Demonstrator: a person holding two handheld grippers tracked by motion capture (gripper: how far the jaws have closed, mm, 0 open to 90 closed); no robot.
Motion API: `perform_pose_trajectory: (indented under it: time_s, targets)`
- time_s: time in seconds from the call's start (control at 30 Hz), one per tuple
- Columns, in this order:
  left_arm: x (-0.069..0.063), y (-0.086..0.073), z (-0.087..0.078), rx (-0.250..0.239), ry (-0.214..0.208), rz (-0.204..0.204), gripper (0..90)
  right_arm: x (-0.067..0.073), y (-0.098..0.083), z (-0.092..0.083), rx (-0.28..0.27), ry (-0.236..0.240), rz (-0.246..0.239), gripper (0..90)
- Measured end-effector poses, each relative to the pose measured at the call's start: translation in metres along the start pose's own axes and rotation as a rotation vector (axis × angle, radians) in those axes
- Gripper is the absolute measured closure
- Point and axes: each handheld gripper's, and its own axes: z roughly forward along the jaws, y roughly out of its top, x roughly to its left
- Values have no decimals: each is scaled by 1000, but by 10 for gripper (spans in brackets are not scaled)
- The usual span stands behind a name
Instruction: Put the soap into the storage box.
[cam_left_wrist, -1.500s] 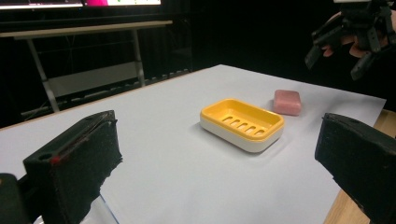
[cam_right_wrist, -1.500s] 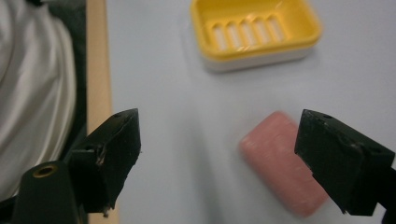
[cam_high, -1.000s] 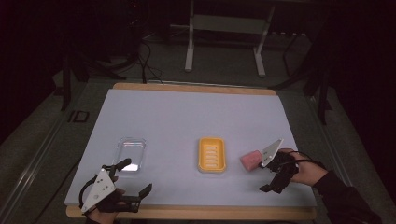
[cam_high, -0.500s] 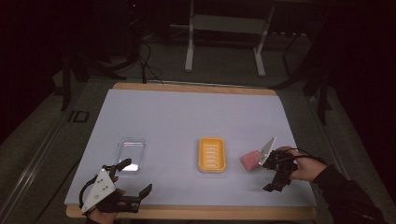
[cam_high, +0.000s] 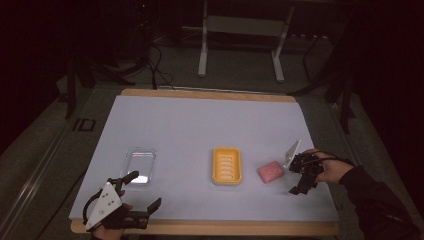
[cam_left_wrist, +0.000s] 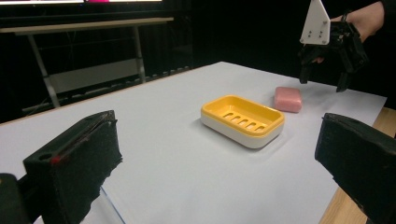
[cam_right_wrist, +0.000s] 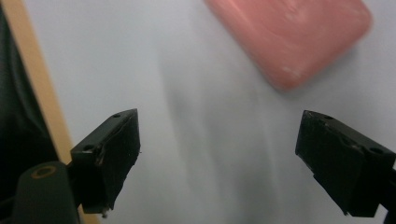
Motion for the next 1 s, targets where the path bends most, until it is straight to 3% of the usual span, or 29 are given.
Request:
perform_pose_trajectory:
  time_s: [0.23, 0.3, 0.33, 0.47, 0.53, 0.6, 0.67, 0.8, 0.93, 1.0]
  targets:
    - [-2, -1, -5, 3, 17, -4, 4, -16, -4, 2, -9, -2, -39, 136]
    - [-3, -2, -7, 0, 26, -7, 4, -18, -3, 2, -10, -1, -36, 137]
    - [-3, -2, -8, -1, 29, -8, 4, -26, -1, 4, 25, 32, 3, 148]
    - [-3, -2, -12, -1, 40, -13, 4, -32, 2, 7, 29, -3, -16, 130]
    - [-3, -3, -14, -1, 45, -16, 4, -32, 5, 8, 22, -32, -43, 123]
    - [-4, -3, -15, -8, 48, -23, 4, -32, 10, 9, 33, -21, -64, 115]
    - [-4, -3, -17, -10, 50, -24, 4, -31, 14, 11, 36, -52, -96, 116]
    - [-5, -4, -19, -10, 53, -28, 4, -31, 25, 16, 91, -48, -151, 111]
    - [-5, -4, -19, -8, 52, -29, 4, -31, 33, 17, 93, -58, -166, 106]
    - [-5, -4, -19, -7, 51, -29, 4, -30, 42, 16, 88, -71, -199, 107]
